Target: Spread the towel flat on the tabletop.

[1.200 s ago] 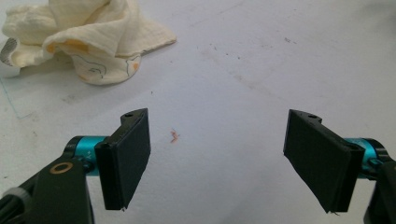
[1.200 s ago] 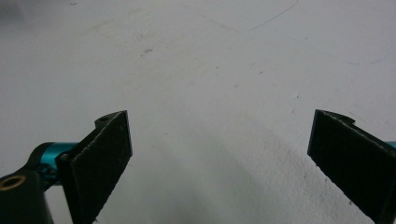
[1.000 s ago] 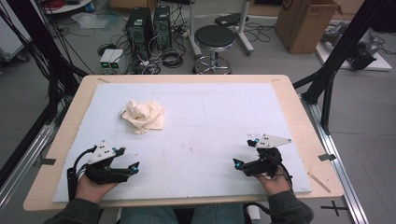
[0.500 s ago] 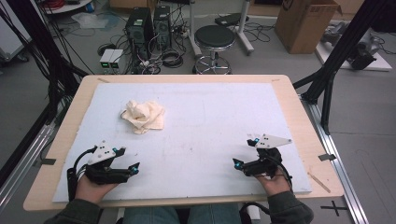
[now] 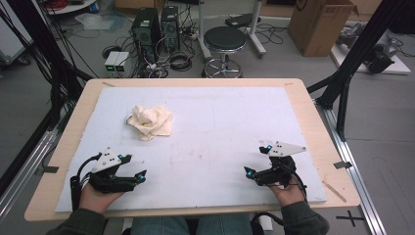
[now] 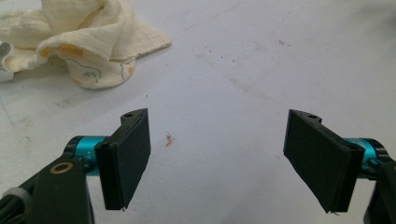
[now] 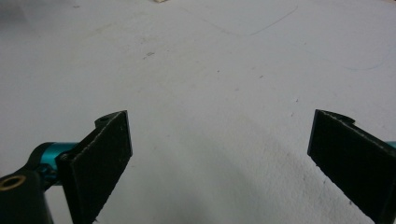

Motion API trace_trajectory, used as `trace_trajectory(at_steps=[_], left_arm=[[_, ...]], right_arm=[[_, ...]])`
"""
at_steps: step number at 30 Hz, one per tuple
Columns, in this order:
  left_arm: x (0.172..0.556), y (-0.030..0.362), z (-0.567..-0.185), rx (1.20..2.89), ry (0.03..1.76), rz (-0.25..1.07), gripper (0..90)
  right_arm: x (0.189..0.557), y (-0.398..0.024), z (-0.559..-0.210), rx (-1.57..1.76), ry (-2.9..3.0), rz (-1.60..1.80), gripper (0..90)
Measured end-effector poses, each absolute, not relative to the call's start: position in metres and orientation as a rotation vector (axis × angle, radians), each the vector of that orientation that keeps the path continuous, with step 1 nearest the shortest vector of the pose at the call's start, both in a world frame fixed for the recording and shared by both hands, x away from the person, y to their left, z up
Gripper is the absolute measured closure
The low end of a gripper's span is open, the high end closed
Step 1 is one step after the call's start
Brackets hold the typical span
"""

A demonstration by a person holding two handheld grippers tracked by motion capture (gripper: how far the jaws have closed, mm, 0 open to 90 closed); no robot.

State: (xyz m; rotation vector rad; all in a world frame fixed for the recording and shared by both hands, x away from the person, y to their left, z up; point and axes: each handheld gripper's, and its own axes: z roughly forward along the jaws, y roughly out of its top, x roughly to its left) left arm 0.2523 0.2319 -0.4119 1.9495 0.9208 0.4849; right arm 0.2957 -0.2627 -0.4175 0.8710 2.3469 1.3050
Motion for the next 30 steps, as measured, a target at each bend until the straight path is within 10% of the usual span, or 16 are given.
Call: trace_trajectory(at_steps=[30], left_arm=[[0.293, 0.23, -0.393, 1.936, 0.95, 0.446, 29.7]], right_arm=[[0.297, -0.264, -0.414, 0.85, 2.341, 1.311, 5.6]])
